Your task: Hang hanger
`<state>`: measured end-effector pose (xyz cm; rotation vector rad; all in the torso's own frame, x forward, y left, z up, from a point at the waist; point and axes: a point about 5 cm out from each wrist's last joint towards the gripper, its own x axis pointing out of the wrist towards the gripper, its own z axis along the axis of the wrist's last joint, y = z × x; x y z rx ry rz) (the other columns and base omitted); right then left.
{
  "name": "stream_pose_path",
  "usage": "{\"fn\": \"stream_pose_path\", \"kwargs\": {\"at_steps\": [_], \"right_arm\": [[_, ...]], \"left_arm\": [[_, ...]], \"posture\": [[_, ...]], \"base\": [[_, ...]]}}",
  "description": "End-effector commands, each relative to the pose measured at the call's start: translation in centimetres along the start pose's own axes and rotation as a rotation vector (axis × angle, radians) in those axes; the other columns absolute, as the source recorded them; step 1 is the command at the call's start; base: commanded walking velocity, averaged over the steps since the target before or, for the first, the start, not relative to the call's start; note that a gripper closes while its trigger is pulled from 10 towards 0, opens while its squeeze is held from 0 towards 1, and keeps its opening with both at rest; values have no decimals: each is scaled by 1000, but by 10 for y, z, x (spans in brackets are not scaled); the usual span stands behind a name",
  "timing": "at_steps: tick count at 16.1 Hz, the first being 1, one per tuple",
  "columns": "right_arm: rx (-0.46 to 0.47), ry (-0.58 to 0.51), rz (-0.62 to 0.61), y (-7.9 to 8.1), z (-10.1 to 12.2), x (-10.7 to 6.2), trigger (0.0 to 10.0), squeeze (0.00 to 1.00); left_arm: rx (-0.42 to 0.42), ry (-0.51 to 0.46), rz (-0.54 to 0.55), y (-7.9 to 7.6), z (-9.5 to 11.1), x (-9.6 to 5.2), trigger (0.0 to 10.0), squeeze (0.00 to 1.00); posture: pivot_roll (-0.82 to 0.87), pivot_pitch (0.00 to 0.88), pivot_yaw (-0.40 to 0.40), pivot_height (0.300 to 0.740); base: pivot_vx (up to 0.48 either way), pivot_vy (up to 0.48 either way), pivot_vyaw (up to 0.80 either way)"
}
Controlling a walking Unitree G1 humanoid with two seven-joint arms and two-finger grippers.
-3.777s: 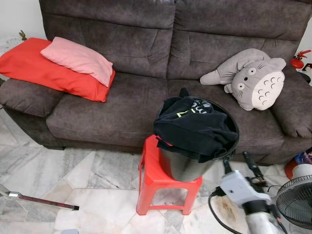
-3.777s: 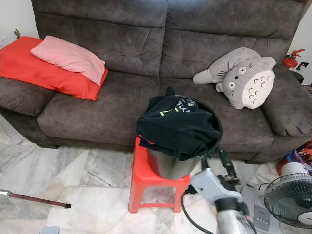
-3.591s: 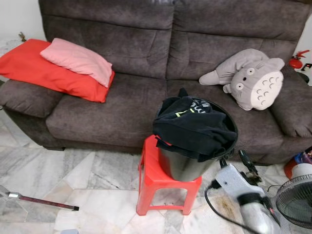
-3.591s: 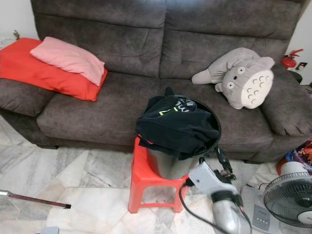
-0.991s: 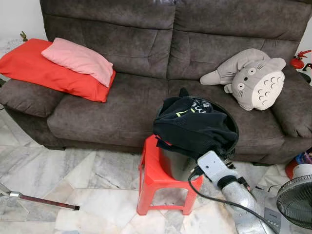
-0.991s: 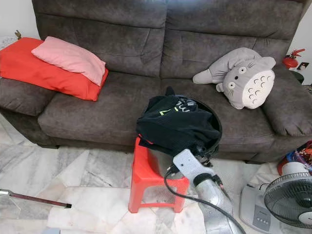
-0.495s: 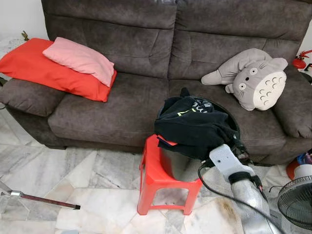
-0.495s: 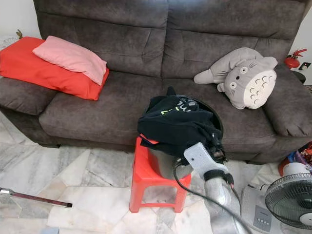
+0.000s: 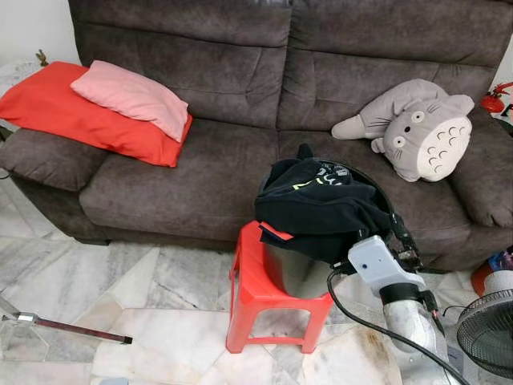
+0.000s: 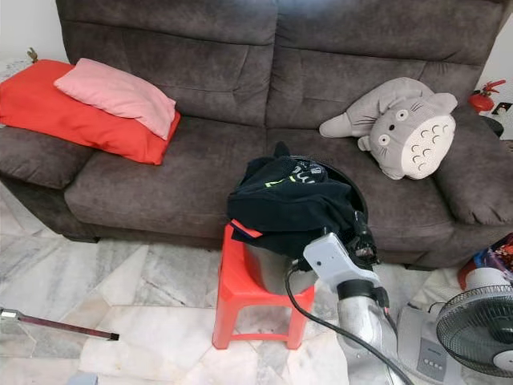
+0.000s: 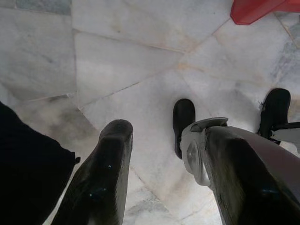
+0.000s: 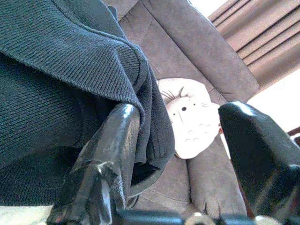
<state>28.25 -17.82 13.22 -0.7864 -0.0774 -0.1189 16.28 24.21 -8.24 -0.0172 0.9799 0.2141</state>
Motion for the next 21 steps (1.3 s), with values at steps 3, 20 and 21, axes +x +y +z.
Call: {"fn": "stream_pose_path", "kwargs": {"at_steps": [3,20,21], "right_arm": [[-3,129,39,5,-23,0,10000,0],[10,31,91,23,-29,18,10000,0],[20,30,97,25,-28,18,10000,0]], "left_arm": [[-2,33,-3,-1,-9,-1,10000,0],[4,28,-7,-3,-7,-1,10000,0],[4,28,-7,-3,-7,-1,10000,0]], "posture": [[-63,139,-53,740],[-53,154,-42,740],[-53,154,-42,740]], "base": [[0,0,0],[0,0,0],[0,0,0]]}}
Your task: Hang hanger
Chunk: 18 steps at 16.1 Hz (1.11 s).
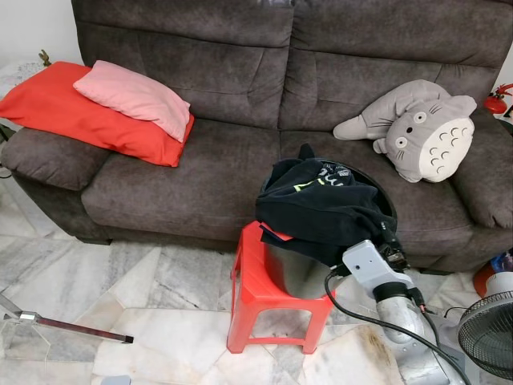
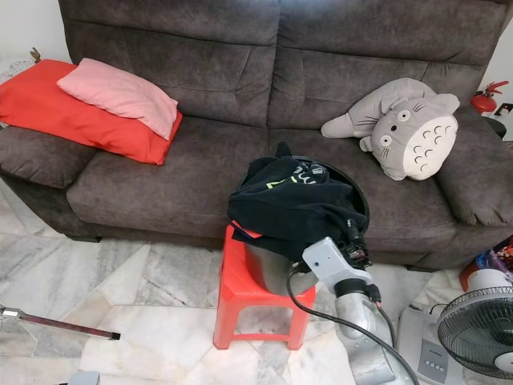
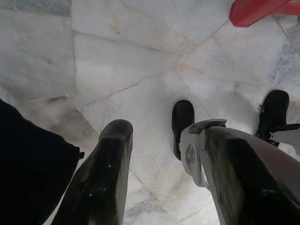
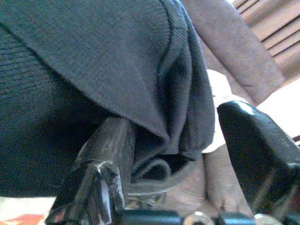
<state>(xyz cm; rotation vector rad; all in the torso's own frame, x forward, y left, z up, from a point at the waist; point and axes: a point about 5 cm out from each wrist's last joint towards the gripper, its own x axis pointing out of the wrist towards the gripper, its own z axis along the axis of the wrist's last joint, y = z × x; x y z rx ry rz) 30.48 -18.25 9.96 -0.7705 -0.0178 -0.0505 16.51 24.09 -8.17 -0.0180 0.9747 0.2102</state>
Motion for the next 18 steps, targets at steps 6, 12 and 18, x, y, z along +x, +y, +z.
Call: {"fn": "stream_pose_path", "kwargs": {"at_steps": [6,12,18], "right_arm": [[-24,-25,-78,-4,1,0,10000,0],[-47,74,-237,-25,-13,0,10000,0],[3,96,-139,-11,-10,13,10000,0]], "left_arm": [[4,29,-3,0,-9,-1,10000,0],[0,28,-2,1,-8,-1,10000,0],[3,27,-5,-2,-8,-1,10000,0]], "posture": [[-51,156,-43,740],[-52,153,-42,740],[-47,150,-38,740]], "base": [[0,0,0],[0,0,0],[0,0,0]]}}
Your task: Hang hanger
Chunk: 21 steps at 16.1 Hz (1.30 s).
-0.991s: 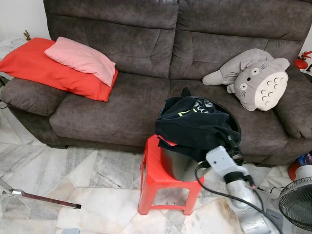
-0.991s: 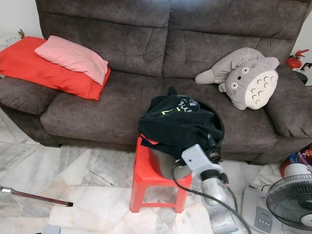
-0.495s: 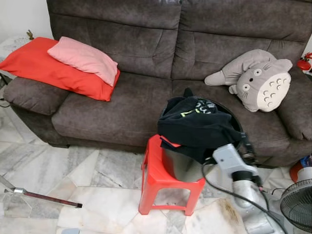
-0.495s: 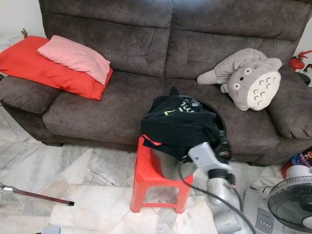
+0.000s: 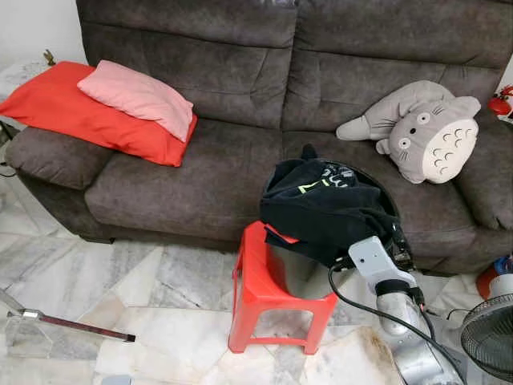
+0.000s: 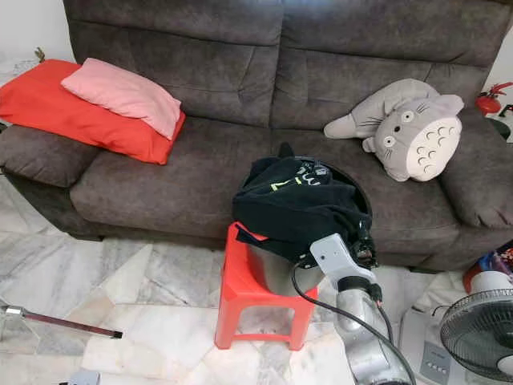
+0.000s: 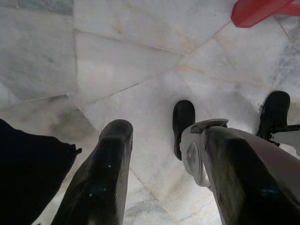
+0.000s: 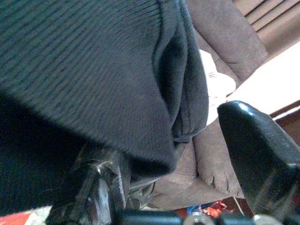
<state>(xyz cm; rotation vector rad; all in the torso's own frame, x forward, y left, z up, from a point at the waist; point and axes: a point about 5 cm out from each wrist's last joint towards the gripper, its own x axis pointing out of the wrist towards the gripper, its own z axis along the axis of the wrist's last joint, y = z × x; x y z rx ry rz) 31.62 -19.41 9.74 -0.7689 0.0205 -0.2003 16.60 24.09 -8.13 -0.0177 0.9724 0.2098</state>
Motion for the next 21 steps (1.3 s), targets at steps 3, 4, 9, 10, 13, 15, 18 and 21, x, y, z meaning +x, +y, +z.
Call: {"fn": "stream_pose_path", "kwargs": {"at_steps": [3,4,9,10,13,15,18,21], "right_arm": [[-21,-54,-169,-28,10,11,10000,0],[-37,-69,-220,-36,12,12,10000,0],[-83,-158,-306,-54,28,12,10000,0],[-109,-220,-304,-55,38,13,10000,0],[-60,-123,-231,-42,28,13,10000,0],[-63,-50,-116,-26,15,10,10000,0],[-127,-56,-50,-20,13,9,10000,0],[-238,-106,-11,-19,18,14,10000,0]], "left_arm": [[1,29,-5,-2,-8,-1,10000,0],[2,28,-5,-2,-8,-1,10000,0],[-1,30,-5,-1,-9,-1,10000,0],[-1,30,-4,0,-9,-1,10000,0],[-4,29,-3,1,-9,-1,10000,0],[-3,30,-3,2,-8,-1,10000,0],[-1,30,-6,0,-9,-1,10000,0],[-3,30,-5,-1,-9,-1,10000,0]], "posture": [[-46,151,-39,740],[-46,151,-39,740],[-50,153,-40,740],[-50,151,-41,740],[-50,149,-42,740],[-47,147,-40,740],[-48,142,-40,740],[-44,145,-41,740]], "base": [[0,0,0],[0,0,0],[0,0,0],[0,0,0],[0,0,0],[0,0,0],[0,0,0],[0,0,0]]}}
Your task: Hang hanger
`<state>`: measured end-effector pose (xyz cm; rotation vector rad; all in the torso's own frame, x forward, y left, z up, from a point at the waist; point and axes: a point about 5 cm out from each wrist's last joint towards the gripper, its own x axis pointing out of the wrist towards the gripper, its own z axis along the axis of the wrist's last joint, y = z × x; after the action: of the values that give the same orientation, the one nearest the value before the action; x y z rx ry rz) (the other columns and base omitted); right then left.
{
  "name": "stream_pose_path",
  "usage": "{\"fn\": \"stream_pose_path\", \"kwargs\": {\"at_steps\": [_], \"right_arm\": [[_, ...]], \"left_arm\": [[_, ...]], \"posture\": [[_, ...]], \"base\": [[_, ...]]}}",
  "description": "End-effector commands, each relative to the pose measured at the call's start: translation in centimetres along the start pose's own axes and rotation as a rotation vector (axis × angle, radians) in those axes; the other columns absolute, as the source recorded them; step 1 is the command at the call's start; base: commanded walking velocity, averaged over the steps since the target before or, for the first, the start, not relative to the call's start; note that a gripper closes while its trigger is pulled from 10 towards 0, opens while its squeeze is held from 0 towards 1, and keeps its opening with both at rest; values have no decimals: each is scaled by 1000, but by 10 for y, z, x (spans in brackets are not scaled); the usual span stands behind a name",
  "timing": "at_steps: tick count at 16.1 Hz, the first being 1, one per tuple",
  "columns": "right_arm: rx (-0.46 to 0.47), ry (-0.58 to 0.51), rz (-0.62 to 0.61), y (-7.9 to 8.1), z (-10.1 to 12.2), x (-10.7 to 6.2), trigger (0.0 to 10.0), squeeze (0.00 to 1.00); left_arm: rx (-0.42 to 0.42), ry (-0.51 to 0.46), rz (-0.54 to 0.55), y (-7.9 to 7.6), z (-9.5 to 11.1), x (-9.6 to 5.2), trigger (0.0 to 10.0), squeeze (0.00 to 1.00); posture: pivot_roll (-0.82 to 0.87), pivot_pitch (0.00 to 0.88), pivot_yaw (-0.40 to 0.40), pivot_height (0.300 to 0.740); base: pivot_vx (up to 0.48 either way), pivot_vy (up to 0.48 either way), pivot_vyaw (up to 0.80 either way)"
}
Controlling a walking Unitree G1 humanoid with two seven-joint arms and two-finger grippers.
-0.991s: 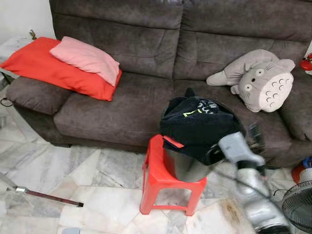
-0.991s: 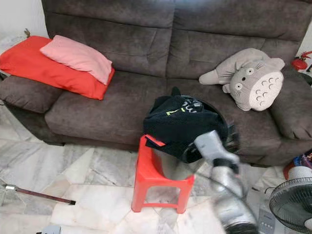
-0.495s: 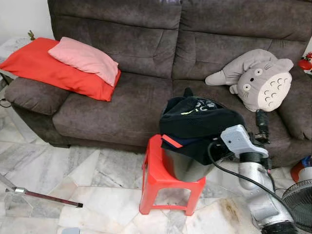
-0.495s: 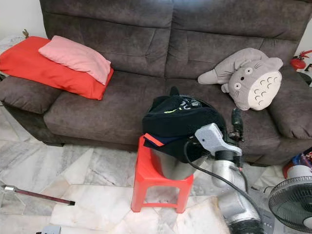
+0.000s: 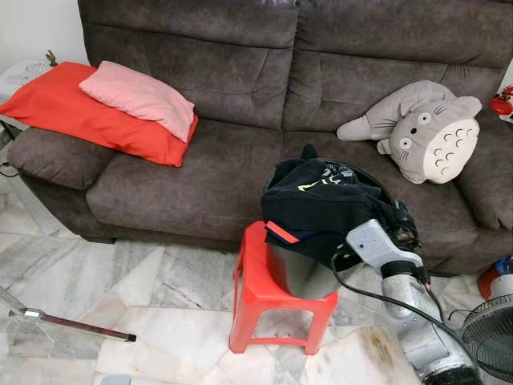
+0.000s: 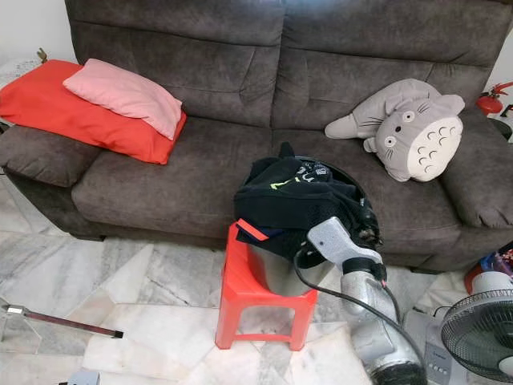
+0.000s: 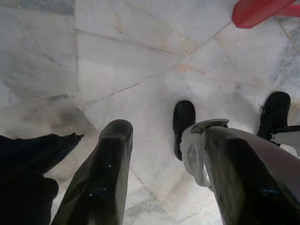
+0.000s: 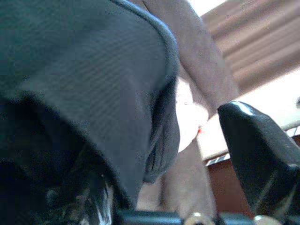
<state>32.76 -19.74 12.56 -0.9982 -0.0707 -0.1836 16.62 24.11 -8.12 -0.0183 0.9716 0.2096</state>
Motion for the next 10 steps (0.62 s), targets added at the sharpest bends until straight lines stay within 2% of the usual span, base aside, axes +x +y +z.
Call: {"fn": "stream_pose_path", "kwargs": {"at_steps": [1,2,5,10], "right_arm": [[-25,-14,17,1,1,1,10000,0],[-10,-14,15,1,2,2,0,0],[-85,-82,37,5,11,-2,0,0],[-74,-86,49,13,13,-10,0,0]], "left_arm": [[-2,29,-6,-2,-9,-1,10000,0],[-3,29,-6,-1,-8,-1,10000,0],[-6,29,-6,-1,-8,-1,10000,0],[-7,29,-5,0,-9,-1,10000,0]], "posture": [[-45,147,-42,740],[-45,149,-42,740],[-47,153,-41,740],[-48,154,-41,740]], "base": [[0,0,0],[0,0,0],[0,0,0],[0,0,0]]}}
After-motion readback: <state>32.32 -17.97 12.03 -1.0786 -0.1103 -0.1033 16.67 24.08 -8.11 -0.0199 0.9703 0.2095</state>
